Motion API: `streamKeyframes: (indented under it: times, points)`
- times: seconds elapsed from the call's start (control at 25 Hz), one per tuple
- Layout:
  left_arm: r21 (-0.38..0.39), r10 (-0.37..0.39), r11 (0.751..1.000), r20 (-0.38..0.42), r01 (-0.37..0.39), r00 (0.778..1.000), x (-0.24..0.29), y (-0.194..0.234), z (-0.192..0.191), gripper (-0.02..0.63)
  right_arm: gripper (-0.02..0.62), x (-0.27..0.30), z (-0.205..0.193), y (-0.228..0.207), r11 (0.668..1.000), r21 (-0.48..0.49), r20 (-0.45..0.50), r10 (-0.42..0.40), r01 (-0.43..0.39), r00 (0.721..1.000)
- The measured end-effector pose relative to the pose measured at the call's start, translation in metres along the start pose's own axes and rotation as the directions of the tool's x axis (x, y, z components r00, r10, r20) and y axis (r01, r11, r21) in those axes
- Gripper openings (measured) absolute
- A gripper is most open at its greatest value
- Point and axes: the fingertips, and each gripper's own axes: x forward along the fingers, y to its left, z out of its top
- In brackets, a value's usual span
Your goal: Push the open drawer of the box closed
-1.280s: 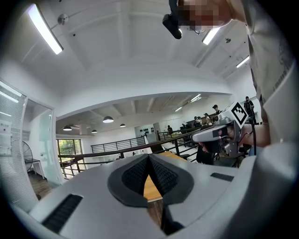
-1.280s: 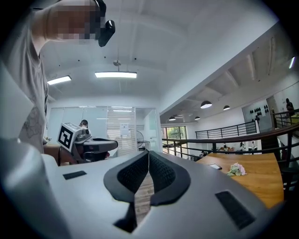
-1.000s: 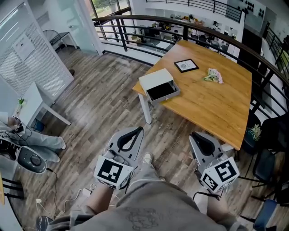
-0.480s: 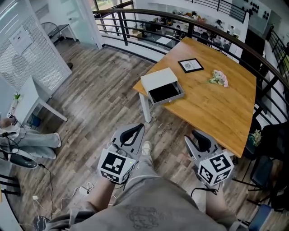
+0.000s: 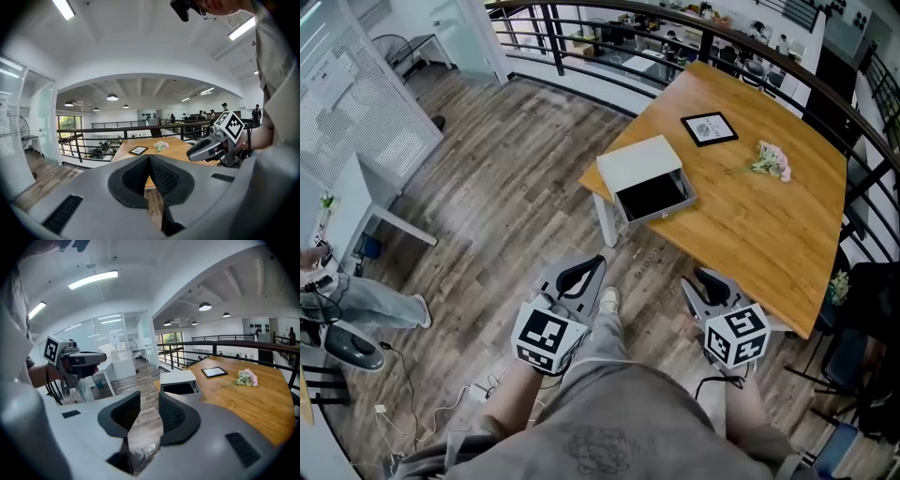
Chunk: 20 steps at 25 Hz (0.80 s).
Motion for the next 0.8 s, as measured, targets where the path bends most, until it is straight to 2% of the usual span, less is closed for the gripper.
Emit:
streamKeyframes:
  times: [0.2,0.44,0.64,0.8]
  points:
    - [-0.024,-0.028,0.999,-0.075,0.027,0.997,0.034,0.032,-0.026,0.015,0.135,0.051,-0.017,-0.025,0.999,0.043,-0.093,-0.024,0.028,0.995]
    - [-0.061,-0.076,0.996,-0.162,0.067,0.984,0.077,0.067,-0.058,0.015,0.135,0.115,-0.039,-0.055,0.994,0.097,-0.209,-0.03,0.052,0.977]
    - [-0.098,-0.121,0.99,-0.245,0.099,0.962,0.11,0.089,-0.093,0.015,0.135,0.163,-0.054,-0.082,0.992,0.106,-0.303,-0.035,0.071,0.952]
    - [-0.139,-0.16,0.983,-0.311,0.121,0.937,0.124,0.105,-0.121,0.015,0.135,0.194,-0.08,-0.108,0.988,0.095,-0.394,-0.075,0.122,0.916]
